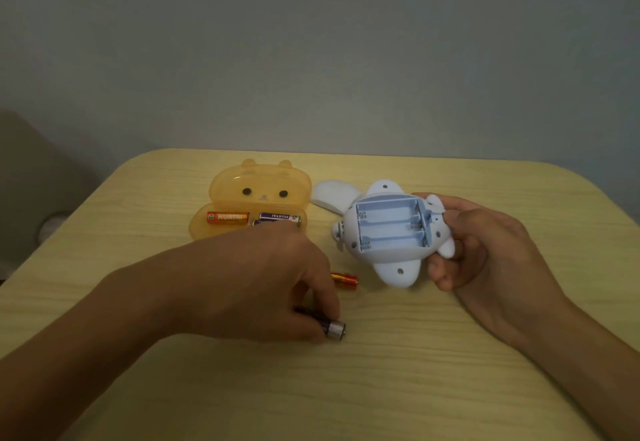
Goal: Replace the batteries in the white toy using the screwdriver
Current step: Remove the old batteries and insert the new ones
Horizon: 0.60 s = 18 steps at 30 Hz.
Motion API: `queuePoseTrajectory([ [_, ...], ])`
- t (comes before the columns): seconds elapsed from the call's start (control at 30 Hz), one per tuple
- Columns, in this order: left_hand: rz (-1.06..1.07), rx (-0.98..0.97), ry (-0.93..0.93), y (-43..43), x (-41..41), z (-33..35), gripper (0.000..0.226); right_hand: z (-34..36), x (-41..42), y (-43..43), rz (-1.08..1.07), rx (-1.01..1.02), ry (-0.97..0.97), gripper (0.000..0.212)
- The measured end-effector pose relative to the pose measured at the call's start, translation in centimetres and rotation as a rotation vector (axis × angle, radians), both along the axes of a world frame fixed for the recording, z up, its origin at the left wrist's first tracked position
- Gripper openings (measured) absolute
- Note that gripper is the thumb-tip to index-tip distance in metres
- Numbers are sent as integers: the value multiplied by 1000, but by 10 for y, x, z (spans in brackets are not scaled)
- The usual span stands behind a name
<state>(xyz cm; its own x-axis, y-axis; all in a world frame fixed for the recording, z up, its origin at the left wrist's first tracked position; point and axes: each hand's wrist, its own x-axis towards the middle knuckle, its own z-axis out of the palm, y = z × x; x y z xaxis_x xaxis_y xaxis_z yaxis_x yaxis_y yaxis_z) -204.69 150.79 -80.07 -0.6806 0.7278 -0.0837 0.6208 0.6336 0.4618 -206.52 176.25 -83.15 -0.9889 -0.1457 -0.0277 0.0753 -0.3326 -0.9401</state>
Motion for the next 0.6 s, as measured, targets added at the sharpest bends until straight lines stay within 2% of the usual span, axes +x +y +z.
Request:
queuePoseTrajectory([
  [0.13,16,71,1,0,1,2,19,1,0,0,4,1,-3,33],
  [0.23,45,246,29,-4,-4,12,14,2,0,-1,17,-2,1,28],
  [0.37,109,452,111,-2,-12,26,19,2,0,0,44,-16,25,30],
  [0.53,194,571,167,15,-20,25,39,-1,-1,2,58,0,44,25],
  [0.6,209,597,185,21,-23,22,44,-2,-1,3,65,-3,44,30],
])
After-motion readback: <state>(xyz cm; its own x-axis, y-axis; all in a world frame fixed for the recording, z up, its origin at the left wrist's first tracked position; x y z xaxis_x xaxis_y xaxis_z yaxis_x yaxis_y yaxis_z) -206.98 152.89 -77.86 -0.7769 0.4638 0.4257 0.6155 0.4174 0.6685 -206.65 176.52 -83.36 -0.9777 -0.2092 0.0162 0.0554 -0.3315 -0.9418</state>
